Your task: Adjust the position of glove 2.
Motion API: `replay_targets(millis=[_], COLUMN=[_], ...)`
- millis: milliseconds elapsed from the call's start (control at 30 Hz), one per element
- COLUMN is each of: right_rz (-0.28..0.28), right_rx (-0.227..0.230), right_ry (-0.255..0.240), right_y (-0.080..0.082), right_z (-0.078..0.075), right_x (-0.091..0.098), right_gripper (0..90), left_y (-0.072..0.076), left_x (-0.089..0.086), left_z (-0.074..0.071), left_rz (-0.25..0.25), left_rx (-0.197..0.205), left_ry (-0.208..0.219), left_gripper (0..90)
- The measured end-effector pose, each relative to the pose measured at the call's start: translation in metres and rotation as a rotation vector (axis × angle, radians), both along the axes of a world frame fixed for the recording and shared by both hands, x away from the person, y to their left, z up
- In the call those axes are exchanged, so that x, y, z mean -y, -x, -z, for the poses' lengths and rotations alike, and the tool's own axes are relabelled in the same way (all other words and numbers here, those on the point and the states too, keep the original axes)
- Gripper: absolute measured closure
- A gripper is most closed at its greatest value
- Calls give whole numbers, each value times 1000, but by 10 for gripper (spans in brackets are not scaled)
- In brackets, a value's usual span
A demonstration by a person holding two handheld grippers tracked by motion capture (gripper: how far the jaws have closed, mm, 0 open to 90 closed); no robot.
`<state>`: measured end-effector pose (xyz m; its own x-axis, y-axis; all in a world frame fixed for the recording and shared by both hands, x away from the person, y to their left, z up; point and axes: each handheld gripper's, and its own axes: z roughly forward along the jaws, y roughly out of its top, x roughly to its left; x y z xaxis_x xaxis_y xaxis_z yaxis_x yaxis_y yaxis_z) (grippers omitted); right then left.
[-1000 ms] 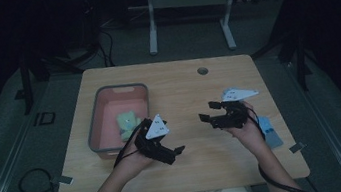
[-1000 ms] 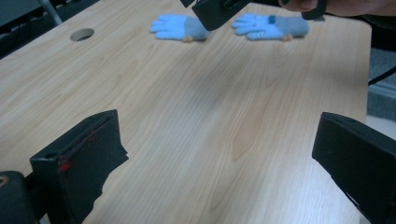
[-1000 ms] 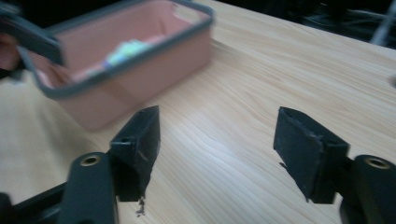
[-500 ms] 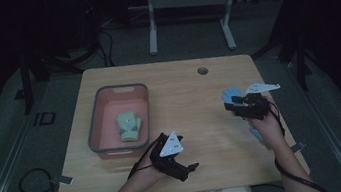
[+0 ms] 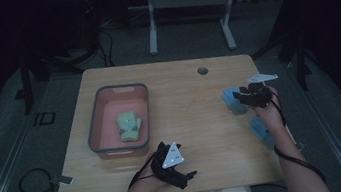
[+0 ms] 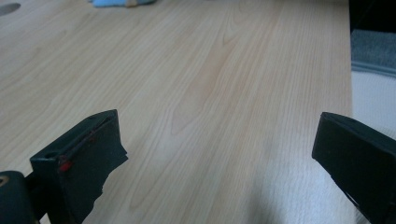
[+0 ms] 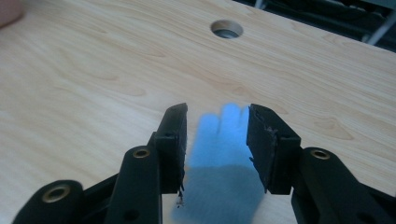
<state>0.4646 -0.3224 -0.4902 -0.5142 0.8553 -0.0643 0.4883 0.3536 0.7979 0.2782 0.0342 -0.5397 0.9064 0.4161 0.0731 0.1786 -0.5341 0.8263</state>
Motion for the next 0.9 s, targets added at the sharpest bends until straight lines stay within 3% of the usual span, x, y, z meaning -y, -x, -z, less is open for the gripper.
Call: replay_targets(millis=[167, 433, 600, 667, 767, 900], right_rz=[11, 3, 4, 0, 29, 54], right_rx=[-39, -95, -156, -205, -217, -206], right_ry=[12, 90, 111, 118, 92, 159], right_y=[-19, -40, -46, -48, -48, -47], right_z=[10, 26, 38, 47, 50, 48], right_x=[1, 3, 4, 4, 3, -10], right_gripper=[583, 636, 649, 651, 710, 849], left_y=[0, 2, 2, 1, 0, 1], left_x=[0, -2, -4, -5, -4, -4], left_z=[6, 8, 9, 10, 11, 11], left_rz=[-5, -8, -25, -24, -24, -20], left_rx=[0, 6, 15, 13, 10, 21], left_ry=[-3, -9, 2, -1, 6, 13], left_gripper=[16, 16, 16, 16, 16, 16])
